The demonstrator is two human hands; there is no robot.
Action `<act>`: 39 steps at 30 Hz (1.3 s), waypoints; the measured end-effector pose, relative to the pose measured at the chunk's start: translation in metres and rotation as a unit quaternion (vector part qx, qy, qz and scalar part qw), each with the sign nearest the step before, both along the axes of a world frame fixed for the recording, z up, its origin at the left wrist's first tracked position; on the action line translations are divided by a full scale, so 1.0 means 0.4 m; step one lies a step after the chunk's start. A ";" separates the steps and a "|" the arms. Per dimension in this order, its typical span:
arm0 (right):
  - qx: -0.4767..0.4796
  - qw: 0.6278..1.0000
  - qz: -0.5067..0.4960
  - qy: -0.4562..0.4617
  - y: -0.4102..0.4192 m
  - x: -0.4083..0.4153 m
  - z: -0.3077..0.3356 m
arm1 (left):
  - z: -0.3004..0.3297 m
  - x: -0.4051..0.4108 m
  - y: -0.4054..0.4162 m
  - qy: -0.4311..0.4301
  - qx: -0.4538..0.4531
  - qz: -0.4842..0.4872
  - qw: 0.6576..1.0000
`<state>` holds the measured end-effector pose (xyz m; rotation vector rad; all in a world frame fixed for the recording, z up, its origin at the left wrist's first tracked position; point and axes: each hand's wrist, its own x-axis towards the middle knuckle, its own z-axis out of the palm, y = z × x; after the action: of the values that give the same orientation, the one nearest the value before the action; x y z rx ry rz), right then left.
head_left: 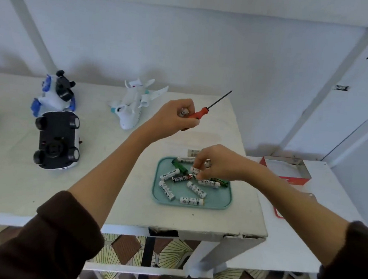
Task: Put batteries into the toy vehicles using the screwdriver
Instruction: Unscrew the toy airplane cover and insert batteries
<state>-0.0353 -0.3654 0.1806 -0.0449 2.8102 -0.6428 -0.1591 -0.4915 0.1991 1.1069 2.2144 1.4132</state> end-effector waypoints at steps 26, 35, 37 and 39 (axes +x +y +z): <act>-0.442 0.809 -0.318 0.220 -0.046 -0.053 0.000 | -0.056 0.039 -0.033 0.023 0.016 -0.066 0.997; -0.450 0.771 -0.350 0.284 0.020 -0.039 0.013 | -0.118 0.029 -0.066 0.148 -0.155 -0.128 0.968; -0.444 0.776 -0.350 0.279 0.019 -0.036 0.008 | -0.125 0.043 -0.062 0.167 -0.122 -0.144 0.968; -0.445 0.778 -0.346 0.278 0.017 -0.032 0.005 | -0.128 0.053 -0.054 0.186 -0.093 -0.145 0.967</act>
<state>-0.0483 -0.3586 0.1824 0.7688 2.6204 -2.4238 -0.1381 -0.5131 0.1480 1.6531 2.2422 0.9151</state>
